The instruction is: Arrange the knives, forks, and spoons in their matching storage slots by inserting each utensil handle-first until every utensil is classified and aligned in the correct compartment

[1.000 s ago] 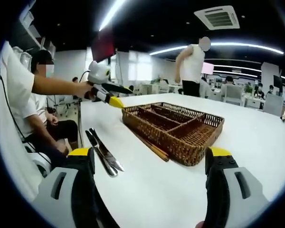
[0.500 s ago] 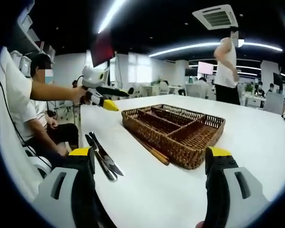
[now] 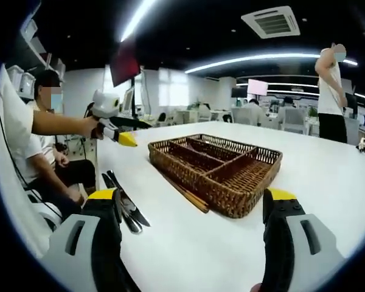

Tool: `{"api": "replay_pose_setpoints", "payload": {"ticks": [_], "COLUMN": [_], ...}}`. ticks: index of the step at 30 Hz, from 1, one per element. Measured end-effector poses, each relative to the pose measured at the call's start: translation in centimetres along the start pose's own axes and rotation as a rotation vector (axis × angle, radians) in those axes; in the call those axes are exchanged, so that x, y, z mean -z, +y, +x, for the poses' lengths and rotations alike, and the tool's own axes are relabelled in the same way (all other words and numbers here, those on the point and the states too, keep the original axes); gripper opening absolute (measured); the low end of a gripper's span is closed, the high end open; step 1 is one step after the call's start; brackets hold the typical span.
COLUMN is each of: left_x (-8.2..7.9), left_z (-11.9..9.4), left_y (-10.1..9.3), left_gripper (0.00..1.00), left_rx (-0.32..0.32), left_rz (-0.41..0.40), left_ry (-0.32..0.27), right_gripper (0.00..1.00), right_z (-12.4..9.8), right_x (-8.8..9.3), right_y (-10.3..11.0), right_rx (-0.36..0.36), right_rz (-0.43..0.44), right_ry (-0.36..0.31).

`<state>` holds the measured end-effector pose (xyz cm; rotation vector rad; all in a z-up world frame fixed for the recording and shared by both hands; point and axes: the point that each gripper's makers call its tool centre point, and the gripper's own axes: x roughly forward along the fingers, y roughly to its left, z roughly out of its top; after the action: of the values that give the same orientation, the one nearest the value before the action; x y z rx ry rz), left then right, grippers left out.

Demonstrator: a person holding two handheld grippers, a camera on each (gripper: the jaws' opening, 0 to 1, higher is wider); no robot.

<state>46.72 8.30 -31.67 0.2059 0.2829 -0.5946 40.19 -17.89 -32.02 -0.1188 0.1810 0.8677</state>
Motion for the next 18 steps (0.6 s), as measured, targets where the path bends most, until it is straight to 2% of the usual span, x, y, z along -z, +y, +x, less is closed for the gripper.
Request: {"api": "replay_pose_setpoints", "payload": {"ticks": [8,18], "left_x": [0.37,0.44], "left_z": [-0.65,-0.77], "left_y": [0.31,0.3], "left_gripper": [1.0,1.0], "left_rx": [-0.018,-0.01], "left_rz": [-0.015,-0.041], "left_ry": [-0.007,-0.014], "right_gripper": [1.0,1.0], "right_z": [0.53,0.71], "right_x": [0.07,0.3], "right_y": [0.43,0.38], "right_rx": [-0.011,-0.019], "right_rz": [-0.004,-0.002], "right_ry": [0.006,0.013]}}
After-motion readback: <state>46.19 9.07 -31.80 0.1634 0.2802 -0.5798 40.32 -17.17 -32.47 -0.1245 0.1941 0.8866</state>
